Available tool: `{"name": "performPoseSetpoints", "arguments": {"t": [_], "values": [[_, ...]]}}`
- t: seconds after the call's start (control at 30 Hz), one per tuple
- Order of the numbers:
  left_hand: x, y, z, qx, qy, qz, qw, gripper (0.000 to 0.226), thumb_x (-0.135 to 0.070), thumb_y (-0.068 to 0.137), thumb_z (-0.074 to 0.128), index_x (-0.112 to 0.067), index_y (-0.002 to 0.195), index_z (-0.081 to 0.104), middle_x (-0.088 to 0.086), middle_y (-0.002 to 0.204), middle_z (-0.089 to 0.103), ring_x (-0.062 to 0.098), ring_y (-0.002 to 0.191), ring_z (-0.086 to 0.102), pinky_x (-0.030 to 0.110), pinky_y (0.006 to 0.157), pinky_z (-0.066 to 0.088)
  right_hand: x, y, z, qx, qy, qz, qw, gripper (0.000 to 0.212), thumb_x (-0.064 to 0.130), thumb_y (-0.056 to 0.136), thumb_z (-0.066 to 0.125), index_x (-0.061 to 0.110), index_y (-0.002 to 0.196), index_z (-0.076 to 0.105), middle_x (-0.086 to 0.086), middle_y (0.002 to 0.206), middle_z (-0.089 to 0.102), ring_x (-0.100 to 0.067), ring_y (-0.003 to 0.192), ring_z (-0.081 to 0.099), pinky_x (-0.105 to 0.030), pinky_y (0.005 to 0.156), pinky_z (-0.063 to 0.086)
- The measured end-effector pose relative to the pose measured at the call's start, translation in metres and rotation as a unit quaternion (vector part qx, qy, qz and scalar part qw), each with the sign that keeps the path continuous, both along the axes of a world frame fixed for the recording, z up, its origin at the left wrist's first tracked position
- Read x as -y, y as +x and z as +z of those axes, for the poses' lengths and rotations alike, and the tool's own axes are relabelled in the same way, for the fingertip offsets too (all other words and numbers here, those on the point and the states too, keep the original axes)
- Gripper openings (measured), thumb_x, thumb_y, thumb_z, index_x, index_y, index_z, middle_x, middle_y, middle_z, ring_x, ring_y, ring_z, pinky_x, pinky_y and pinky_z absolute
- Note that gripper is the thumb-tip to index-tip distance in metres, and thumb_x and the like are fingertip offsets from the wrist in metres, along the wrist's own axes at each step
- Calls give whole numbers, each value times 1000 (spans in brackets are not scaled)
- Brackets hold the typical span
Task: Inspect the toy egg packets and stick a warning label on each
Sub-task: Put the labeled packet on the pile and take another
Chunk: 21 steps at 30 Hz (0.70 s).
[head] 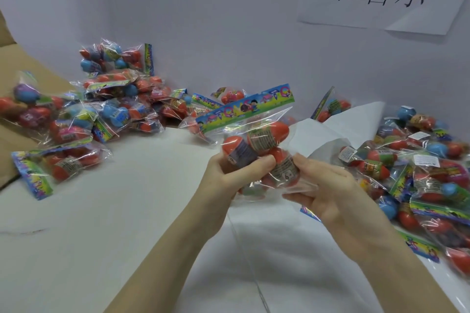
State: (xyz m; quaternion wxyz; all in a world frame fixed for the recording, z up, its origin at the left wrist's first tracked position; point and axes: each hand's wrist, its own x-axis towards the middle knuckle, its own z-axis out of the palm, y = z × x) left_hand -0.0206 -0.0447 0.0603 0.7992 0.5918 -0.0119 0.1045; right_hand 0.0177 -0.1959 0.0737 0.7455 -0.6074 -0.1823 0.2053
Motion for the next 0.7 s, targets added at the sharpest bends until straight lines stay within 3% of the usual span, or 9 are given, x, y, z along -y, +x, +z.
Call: {"name": "performPoseSetpoints", "arguments": {"t": [0.07,0.17,0.23,0.33,0.4,0.43,0.53,0.63,0.7], "values": [[4,2,0,-11,-14,42,999,21,-29,64,72,-21,83,72,-1,76,72,11,65,67,19,57,51,-3,-2,-1,15,22,-27,999,27,34,58,71,11,72,77,-10,78,73,-17,73,70,-21,67,55],[9,7,-6,-4,24,179,984,53,-45,59,81,-30,101,53,-3,93,66,0,73,64,11,61,48,-7,-5,-2,82,85,-167,979,16,32,65,67,20,69,77,-2,68,73,-9,62,68,-13,57,50],[9,9,-6,1,54,217,975,48,-50,61,74,-29,98,52,-6,87,61,-1,70,59,10,58,45,-8,-5,-4,143,91,-289,942,14,31,67,67,30,79,75,8,72,73,0,66,66,-10,61,48],[11,8,-4,-20,-14,62,998,32,-45,64,66,-24,88,65,-7,81,67,5,69,64,17,54,48,-11,-8,-11,291,-19,-367,883,32,38,67,69,27,97,69,11,92,71,-1,86,65,-20,77,50],[13,5,-4,-6,-30,-33,999,31,-46,62,66,-26,84,74,-9,83,72,5,74,66,20,62,53,-16,-15,-15,394,-89,-279,871,41,41,68,75,24,104,65,10,104,67,-3,97,63,-22,85,49],[13,3,-5,7,-29,-32,999,25,-42,63,68,-28,82,75,-9,82,72,5,74,65,21,65,53,-18,-17,-17,410,-91,-210,883,42,39,69,75,25,107,65,11,107,67,-3,101,62,-21,88,48],[2,5,-2,14,-93,87,992,20,-17,61,76,-19,80,74,-6,74,72,7,68,65,18,62,52,-17,-18,-16,333,-17,-112,936,28,33,73,66,35,101,70,15,103,70,-5,96,64,-14,81,47],[-18,7,4,19,-217,163,962,18,-19,61,66,-14,77,73,-5,73,73,5,66,68,15,53,51,-10,-3,-20,264,-1,-219,939,13,22,78,69,34,81,73,13,85,72,-4,80,64,-10,69,47],[-31,4,6,8,-217,149,965,12,-21,63,63,-19,66,75,-7,72,73,5,64,68,15,50,50,-8,9,-28,230,-77,-243,939,18,15,81,68,33,79,68,11,80,70,-8,77,62,-10,64,46]]}}
